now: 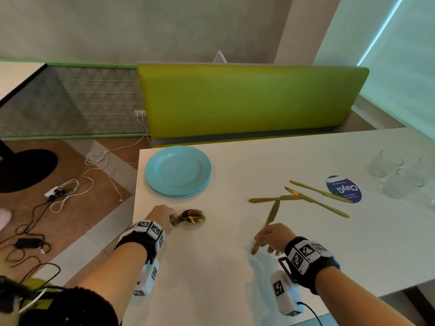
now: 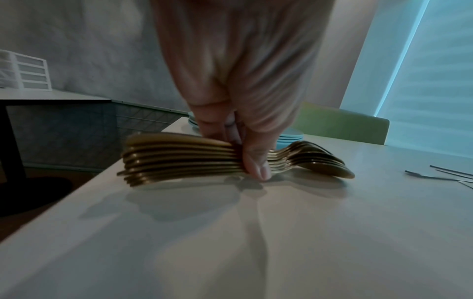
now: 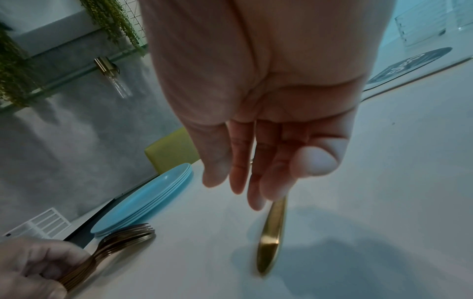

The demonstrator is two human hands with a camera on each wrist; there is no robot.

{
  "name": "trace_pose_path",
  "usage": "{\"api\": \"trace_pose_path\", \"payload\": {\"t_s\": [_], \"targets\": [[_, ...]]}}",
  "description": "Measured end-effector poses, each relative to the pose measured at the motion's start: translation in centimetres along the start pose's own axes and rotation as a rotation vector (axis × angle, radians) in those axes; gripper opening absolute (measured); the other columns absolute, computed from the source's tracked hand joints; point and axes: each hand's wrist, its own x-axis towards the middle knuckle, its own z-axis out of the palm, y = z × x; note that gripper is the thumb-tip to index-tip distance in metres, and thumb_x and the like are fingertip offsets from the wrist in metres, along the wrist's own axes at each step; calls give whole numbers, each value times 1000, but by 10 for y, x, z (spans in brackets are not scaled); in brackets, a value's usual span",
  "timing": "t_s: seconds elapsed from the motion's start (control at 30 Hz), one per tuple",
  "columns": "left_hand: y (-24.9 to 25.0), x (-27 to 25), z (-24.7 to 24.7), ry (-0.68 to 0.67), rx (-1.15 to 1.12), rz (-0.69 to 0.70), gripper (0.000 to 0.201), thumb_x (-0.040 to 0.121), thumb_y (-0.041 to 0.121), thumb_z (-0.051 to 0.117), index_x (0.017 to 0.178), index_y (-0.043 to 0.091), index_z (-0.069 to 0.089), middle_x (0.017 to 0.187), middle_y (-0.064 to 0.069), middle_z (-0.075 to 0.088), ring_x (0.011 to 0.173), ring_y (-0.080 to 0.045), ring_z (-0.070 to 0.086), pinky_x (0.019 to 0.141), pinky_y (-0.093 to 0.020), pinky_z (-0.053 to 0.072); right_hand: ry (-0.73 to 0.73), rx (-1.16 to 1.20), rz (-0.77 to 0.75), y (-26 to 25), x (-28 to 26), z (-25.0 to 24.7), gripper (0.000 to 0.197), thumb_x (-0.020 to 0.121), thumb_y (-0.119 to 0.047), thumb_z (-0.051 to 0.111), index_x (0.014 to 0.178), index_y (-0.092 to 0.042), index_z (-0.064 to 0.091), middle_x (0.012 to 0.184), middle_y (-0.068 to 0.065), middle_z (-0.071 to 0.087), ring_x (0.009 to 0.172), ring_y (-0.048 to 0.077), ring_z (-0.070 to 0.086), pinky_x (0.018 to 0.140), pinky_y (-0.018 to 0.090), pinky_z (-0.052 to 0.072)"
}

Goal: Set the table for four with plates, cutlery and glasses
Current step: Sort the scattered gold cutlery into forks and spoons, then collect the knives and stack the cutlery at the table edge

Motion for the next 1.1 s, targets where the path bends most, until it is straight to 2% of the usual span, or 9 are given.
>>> {"api": "trace_pose_path", "payload": {"t_s": [0.2, 0.3, 0.43, 0.7, 0.77, 0.9, 0.97, 1.03, 1.1], "targets": [[-8, 10, -14, -100, 105, 35, 24, 84, 11, 61, 108, 7, 67, 98, -8, 61, 107, -24, 59, 89, -26, 44, 3, -2, 5, -4, 6, -1, 13, 90, -28, 58, 79, -20, 60, 85, 0, 65, 59, 7, 54, 50, 18, 44], [-8, 13, -15, -93, 127, 41, 35, 87, 12, 58, 123, 10, 61, 121, -12, 60, 116, -24, 55, 98, -28, 42, -3, 15, 6, -6, 9, 2, 14, 90, -27, 58, 78, -21, 59, 78, -3, 63, 58, 7, 53, 50, 17, 43], [-9, 16, -13, -74, 144, 45, 46, 91, 18, 56, 136, 12, 48, 134, -12, 50, 126, -24, 47, 105, -28, 38, 5, 26, 5, -5, 10, 4, 11, 91, -27, 58, 85, -17, 61, 77, -5, 61, 59, 6, 54, 50, 17, 43], [-12, 18, -13, -44, 128, 50, 48, 86, 36, 60, 127, 13, 54, 130, -8, 53, 122, -23, 47, 102, -32, 41, 24, 34, 26, 1, 6, 0, 20, 91, -26, 57, 72, -21, 57, 71, -9, 59, 57, 5, 53, 51, 17, 44], [-6, 17, -17, -3, 112, 70, 39, 87, 38, 57, 118, 15, 59, 124, -6, 56, 117, -22, 50, 98, -33, 44, 39, 33, 33, 2, 3, -4, 19, 91, -26, 57, 73, -19, 58, 72, -8, 59, 56, 6, 52, 50, 17, 44], [14, 15, -23, 117, -13, 153, 34, 97, 36, 37, 117, 20, 59, 123, 4, 57, 120, -17, 48, 99, -29, 39, 66, 50, 49, 6, -1, -14, 16, 91, -25, 57, 80, -16, 62, 79, -4, 62, 57, 7, 52, 51, 18, 45], [39, 12, -30, 184, -45, 178, 29, 96, 32, 41, 112, 17, 60, 115, 3, 59, 115, -17, 49, 96, -30, 42, 93, 50, 53, 11, -5, -23, 18, 92, -25, 56, 75, -18, 60, 76, -6, 60, 58, 7, 52, 51, 17, 45], [71, 8, -35, 237, -80, 220, 27, 95, 32, 46, 111, 16, 60, 111, 0, 60, 112, -19, 51, 93, -32, 43, 122, 46, 58, 16, -7, -35, 14, 91, -27, 57, 86, -15, 63, 82, -4, 62, 59, 6, 53, 52, 17, 44], [104, 6, -32, 198, -80, 286, 26, 94, 33, 49, 109, 15, 61, 110, -3, 61, 109, -20, 55, 90, -31, 43, 154, 44, 64, 24, -8, -49, 19, 91, -28, 57, 98, -12, 66, 87, -2, 63, 60, 6, 53, 52, 17, 44]]}}
